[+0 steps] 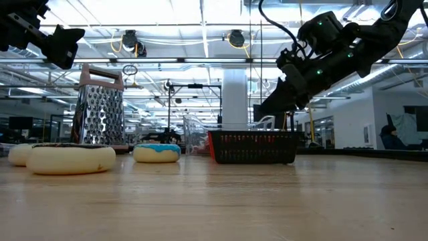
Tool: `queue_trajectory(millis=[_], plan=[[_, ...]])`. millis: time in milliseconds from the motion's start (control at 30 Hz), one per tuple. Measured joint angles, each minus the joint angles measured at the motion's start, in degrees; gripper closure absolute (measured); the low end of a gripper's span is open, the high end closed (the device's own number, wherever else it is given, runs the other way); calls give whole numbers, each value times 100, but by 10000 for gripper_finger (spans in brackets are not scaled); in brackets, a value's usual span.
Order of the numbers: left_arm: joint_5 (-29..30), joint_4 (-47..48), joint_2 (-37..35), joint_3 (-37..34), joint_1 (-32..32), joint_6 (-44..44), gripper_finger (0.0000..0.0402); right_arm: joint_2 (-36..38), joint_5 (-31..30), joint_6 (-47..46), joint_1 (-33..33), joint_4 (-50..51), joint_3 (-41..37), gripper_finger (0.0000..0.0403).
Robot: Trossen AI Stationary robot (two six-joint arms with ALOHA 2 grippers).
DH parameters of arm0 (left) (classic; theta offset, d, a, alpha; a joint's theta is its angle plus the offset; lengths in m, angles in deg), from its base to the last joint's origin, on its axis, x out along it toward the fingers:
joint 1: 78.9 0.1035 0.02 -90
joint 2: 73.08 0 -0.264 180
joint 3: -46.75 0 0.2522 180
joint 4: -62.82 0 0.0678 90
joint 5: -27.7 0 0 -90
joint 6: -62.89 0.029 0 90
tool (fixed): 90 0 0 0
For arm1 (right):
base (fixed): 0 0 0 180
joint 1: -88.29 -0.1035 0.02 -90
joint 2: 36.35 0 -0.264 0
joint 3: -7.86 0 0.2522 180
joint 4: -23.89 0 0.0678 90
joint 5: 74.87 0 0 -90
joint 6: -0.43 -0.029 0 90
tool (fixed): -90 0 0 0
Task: Pick & Place Food Item
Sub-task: Put the blue doughnut into the black bin
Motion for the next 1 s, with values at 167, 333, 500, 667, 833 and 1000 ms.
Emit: queue_trajectory(millis=[167, 333, 500, 667, 833, 1000], plan=[[-1, -1, 2, 0, 1, 1, 91, 455, 650, -75, -7, 267, 0, 219], [0, -1, 1, 0, 1, 1, 91, 1358, 1849, -743, -66, 1311, 0, 226], [0, 0, 2, 0, 1, 1, 91, 1999, 2108, -748, -550, 1107, -450, 233], [158, -178, 0, 0, 2, 67, 91, 2319, 2103, -580, -817, -500, -1191, 234], [320, -785, 2, 2, 2, 133, 91, 2426, 2082, -595, -831, -1746, -1817, 236], [519, -1019, 33, 7, 2, 182, 91, 2441, 2061, -597, -712, -2031, -2013, 236]])
